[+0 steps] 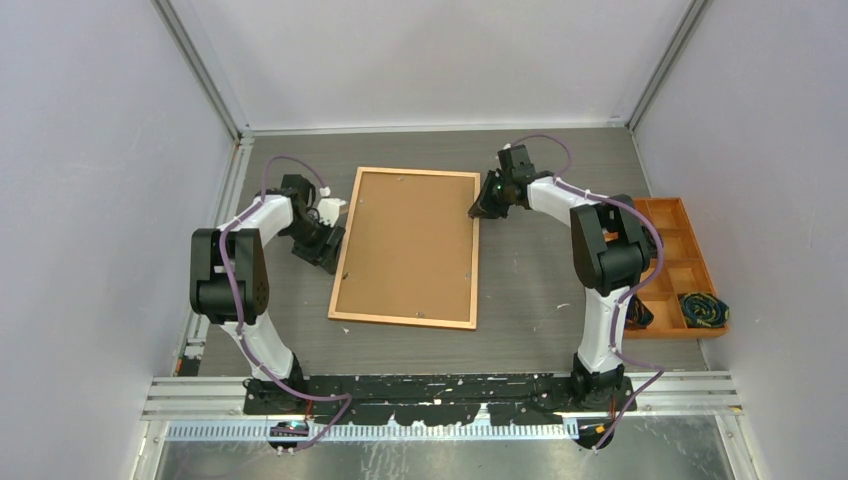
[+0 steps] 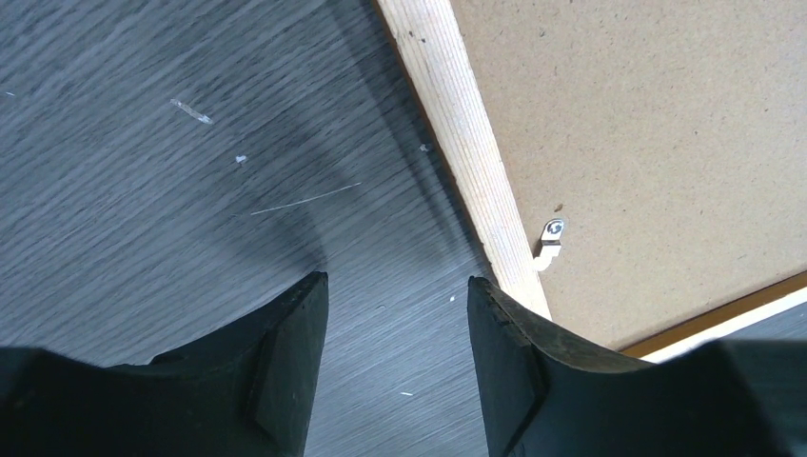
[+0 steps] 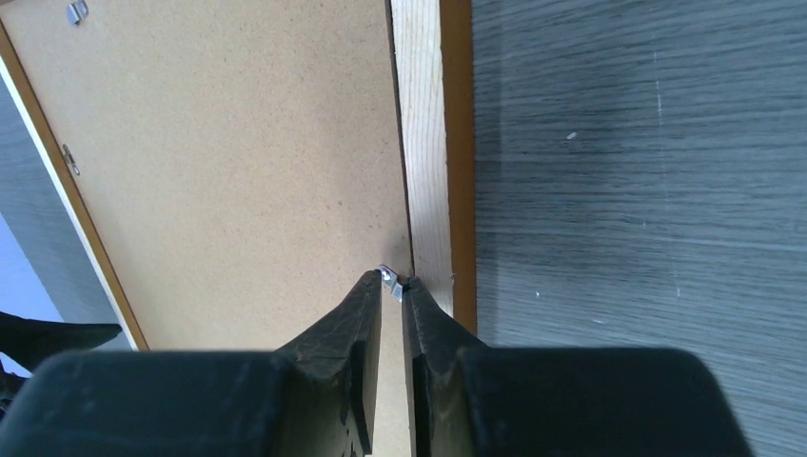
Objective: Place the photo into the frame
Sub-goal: Install the photo frame at the center of the board.
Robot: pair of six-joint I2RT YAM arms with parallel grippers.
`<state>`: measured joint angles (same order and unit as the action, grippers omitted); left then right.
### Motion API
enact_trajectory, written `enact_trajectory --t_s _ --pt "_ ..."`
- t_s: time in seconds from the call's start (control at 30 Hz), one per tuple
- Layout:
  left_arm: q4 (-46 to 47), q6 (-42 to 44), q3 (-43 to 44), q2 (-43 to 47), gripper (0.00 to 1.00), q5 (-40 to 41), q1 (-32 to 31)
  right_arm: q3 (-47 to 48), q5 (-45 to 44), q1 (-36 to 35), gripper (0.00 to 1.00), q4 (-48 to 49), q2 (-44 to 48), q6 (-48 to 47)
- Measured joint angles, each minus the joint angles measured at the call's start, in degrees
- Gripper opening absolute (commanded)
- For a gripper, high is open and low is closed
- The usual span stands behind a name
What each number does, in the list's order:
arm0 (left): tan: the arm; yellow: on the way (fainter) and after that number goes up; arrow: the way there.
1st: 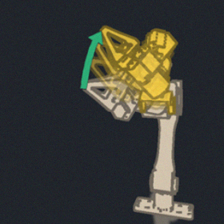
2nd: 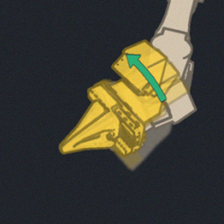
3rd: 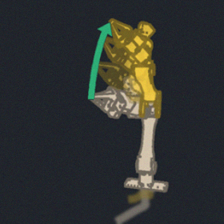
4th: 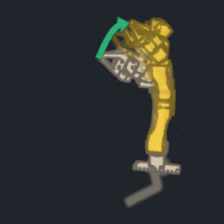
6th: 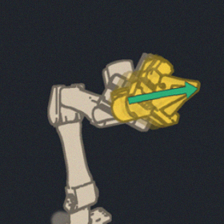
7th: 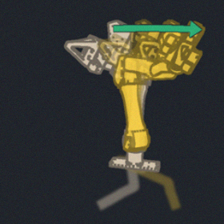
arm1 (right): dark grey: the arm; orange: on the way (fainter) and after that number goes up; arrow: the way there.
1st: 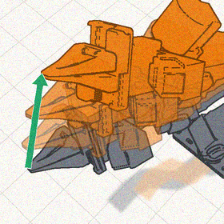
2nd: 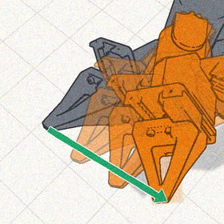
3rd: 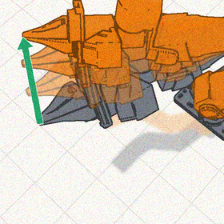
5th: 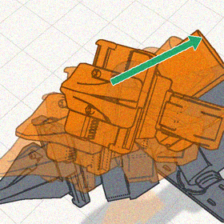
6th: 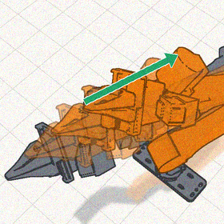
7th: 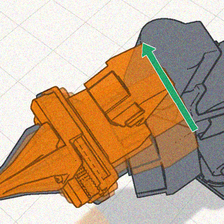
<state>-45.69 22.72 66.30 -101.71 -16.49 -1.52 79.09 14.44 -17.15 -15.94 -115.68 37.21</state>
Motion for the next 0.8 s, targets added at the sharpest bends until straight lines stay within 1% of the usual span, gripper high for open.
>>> enact_trajectory --t_s 0.5,0.8 --pt "-0.04 0.02 0.22 0.0 0.56 0.02 0.0 0.0 1.49 0.37 0.17 -0.52 -0.07 0.22" --pt "-0.26 0.0 0.76 0.0 0.56 -0.02 0.0 2.54 2.8 2.23 0.18 -2.71 -0.07 -0.02"
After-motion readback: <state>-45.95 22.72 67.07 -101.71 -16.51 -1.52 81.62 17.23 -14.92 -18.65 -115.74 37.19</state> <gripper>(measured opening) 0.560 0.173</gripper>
